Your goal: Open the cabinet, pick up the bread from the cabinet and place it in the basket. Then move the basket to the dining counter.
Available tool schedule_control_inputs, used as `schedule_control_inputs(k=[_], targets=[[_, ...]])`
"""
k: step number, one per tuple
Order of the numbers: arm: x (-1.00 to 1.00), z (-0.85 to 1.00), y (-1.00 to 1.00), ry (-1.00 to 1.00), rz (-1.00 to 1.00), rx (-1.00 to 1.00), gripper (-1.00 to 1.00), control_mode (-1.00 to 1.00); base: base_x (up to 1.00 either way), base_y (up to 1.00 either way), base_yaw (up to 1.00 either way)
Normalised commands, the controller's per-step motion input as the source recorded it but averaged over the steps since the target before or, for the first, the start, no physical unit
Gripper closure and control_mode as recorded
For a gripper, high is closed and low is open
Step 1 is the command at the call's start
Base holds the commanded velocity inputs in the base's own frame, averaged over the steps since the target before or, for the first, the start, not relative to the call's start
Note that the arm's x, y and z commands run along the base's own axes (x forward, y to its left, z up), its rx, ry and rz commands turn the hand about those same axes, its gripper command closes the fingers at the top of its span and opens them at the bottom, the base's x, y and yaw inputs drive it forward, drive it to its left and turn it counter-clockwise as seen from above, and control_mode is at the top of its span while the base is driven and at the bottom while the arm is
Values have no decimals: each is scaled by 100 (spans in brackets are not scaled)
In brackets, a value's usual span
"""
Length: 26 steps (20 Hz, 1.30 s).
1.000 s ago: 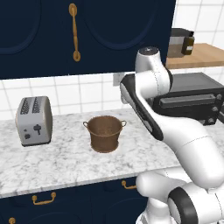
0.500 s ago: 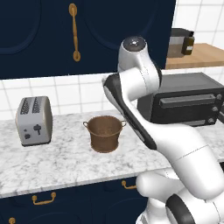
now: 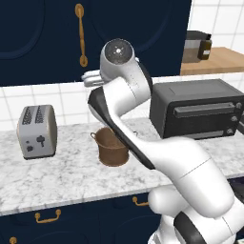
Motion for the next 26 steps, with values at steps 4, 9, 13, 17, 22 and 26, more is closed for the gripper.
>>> schedule_control_inputs(k=[4, 9, 13, 17, 22, 26], targets=[[49, 61, 64, -8, 8, 0, -100, -100, 0, 0, 0], [58, 61, 48, 0, 5, 0, -100, -100, 0, 0, 0], [45, 1, 19, -3, 13, 0, -100, -100, 0, 0, 0], [61, 0, 0, -1, 10, 0, -100, -100, 0, 0, 0], [63, -2, 0, 0, 6, 0, -100, -100, 0, 0, 0], [41, 0, 4, -2, 3, -1, -100, -100, 0, 0, 0]])
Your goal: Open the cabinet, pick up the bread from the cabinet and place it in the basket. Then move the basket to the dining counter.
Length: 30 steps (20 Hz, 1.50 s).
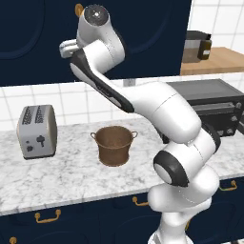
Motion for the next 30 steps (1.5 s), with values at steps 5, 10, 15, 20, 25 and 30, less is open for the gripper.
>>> schedule_control_inputs(k=[5, 10, 15, 20, 25, 30], targets=[[48, -4, 1, -2, 2, 0, -100, -100, 0, 0, 0], [22, -16, -14, -23, 9, -10, 100, -100, 0, 0, 0], [0, -8, -63, -39, 13, -14, 100, -100, 0, 0, 0], [-15, -2, -98, -34, 13, -4, 100, -100, 0, 0, 0], [-89, -2, -100, -26, 9, 0, 100, -100, 0, 0, 0], [-100, 0, -94, -3, 0, 7, 100, -100, 0, 0, 0]])
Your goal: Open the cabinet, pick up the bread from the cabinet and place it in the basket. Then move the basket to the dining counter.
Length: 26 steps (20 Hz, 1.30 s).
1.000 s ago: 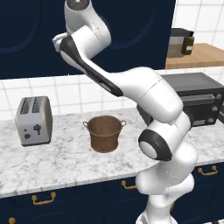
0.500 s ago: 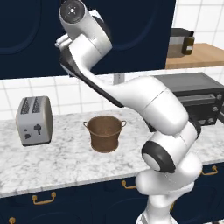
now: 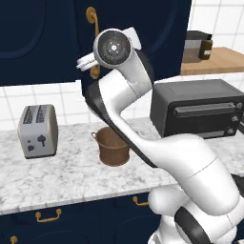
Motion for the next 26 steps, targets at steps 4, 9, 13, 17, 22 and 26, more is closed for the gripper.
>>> schedule_control_inputs(k=[4, 9, 13, 17, 22, 26], targets=[[-100, -7, -87, 0, 0, 10, 100, -100, 0, 0, 0], [-100, -12, -77, 0, 0, 10, 100, -100, 0, 0, 0], [-100, -2, -56, 0, 0, 10, -100, -100, 0, 0, 0], [-100, 1, 36, 12, -4, 3, -100, -100, 0, 0, 0], [-7, 0, 100, 3, 0, -24, -100, -100, 0, 0, 0], [82, 0, 100, 0, 0, -43, -100, -100, 0, 0, 0]])
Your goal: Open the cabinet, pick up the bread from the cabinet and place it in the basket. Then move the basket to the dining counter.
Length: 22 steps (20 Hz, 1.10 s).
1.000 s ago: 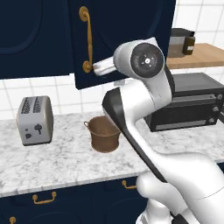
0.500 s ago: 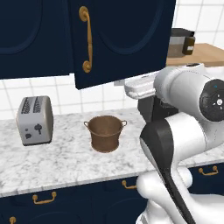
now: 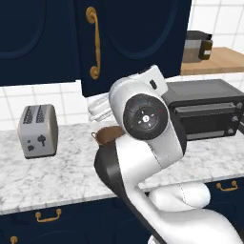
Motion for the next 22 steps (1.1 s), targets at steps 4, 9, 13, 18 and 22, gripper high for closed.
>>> schedule_control_inputs(k=[4, 9, 13, 18, 22], targets=[[100, 0, 100, 10, -7, -41, -100, -100, 0, 0, 0], [75, 4, 97, 13, -21, -43, -100, -100, 0, 0, 0], [86, 0, 55, 6, -21, -42, -100, -100, 0, 0, 0], [88, -7, 9, 13, -17, -27, -100, -100, 0, 0, 0], [54, -19, -9, 15, -14, -11, -100, -100, 0, 0, 0]])
